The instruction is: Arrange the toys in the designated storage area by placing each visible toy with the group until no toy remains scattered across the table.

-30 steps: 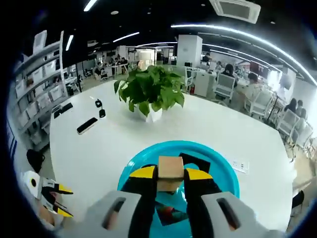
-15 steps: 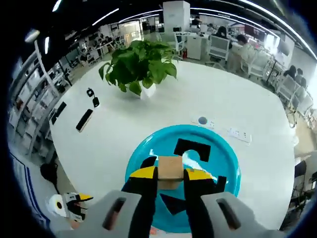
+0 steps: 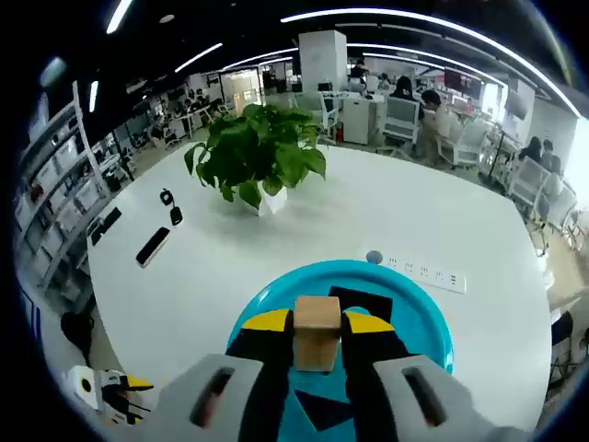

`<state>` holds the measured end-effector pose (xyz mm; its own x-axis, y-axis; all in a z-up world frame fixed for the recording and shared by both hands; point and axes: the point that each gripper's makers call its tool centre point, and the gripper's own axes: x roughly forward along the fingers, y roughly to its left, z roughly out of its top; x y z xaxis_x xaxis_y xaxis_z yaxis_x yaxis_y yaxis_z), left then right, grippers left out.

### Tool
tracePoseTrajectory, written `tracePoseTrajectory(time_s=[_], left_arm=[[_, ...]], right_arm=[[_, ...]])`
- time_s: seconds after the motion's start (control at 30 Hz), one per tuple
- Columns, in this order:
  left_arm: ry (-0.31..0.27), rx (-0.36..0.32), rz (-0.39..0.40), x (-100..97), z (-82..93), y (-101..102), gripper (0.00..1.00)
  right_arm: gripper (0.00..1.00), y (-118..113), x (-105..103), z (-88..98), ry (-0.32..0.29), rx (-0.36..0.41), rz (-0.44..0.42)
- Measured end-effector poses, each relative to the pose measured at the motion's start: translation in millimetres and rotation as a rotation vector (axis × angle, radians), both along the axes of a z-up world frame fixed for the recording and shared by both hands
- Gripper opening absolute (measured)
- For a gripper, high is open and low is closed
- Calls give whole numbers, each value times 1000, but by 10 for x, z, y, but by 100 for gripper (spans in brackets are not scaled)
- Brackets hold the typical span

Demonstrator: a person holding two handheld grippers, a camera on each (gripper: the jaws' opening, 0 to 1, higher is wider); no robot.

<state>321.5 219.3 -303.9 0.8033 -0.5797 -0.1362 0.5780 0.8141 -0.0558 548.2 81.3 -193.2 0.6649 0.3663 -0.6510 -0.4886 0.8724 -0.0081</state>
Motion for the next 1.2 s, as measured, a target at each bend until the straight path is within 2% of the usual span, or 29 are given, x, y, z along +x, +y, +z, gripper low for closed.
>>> tracePoseTrajectory(time_s=[0.1,0.17,0.2,0.23,0.27,0.33,0.4,0.43,0.47,0.5,0.53,0.6,0.63,0.8,0.87,0.9,0.93,0.97,1.0,1.03,1.1,1.2], left_arm=[[-9,2,0,-9,33,-8,42],[-10,2,1,1,39,-16,42],[-9,1,1,6,37,-20,42],[-8,3,0,15,25,-39,42],[-2,7,-5,17,6,-63,42],[2,12,-12,14,-12,-99,42],[4,17,-18,9,-17,-118,42],[3,17,-19,9,-14,-120,42],[2,16,-21,8,-10,-121,42],[1,15,-22,8,-6,-123,42],[0,11,-21,7,-2,-118,42],[2,12,-19,5,-7,-108,42],[3,17,-15,-2,-14,-91,42],[-1,6,-4,9,2,-36,42],[1,7,-5,9,-1,-36,42],[1,8,-7,7,-4,-41,42],[2,8,-8,7,-6,-43,42],[2,11,-10,13,-4,-52,42],[2,11,-9,16,-3,-52,42],[3,13,-8,19,-4,-53,42],[3,14,-8,22,-6,-61,42],[6,17,-10,29,-17,-84,42]], right_arm=[[20,-5,-23,20,-109,54,13],[20,-14,-18,65,-196,116,19],[20,-20,-20,64,-205,162,-5],[20,-23,-30,54,-225,170,3],[20,-33,-25,99,-271,215,-8],[20,-16,-4,64,-299,239,11],[21,-22,-3,79,-291,310,-16],[21,-61,-16,66,-298,301,-10],[21,-59,-16,73,-307,326,-12],[21,-43,-3,58,-325,301,8],[21,-50,35,25,-321,284,12],[21,-20,57,-90,-213,334,-5],[21,-41,94,-84,-230,326,0],[21,-45,59,-102,-203,360,22],[22,-34,35,-160,-152,380,43],[23,-29,29,-166,-147,387,61],[23,-3,-10,-204,-117,380,98],[23,-120,-56,-79,-159,378,136],[19,-163,-99,-38,-153,386,155],[13,-195,-152,-57,-120,375,177],[12,-204,-209,-67,-106,348,223],[10,-218,-257,-65,-97,296,243]])
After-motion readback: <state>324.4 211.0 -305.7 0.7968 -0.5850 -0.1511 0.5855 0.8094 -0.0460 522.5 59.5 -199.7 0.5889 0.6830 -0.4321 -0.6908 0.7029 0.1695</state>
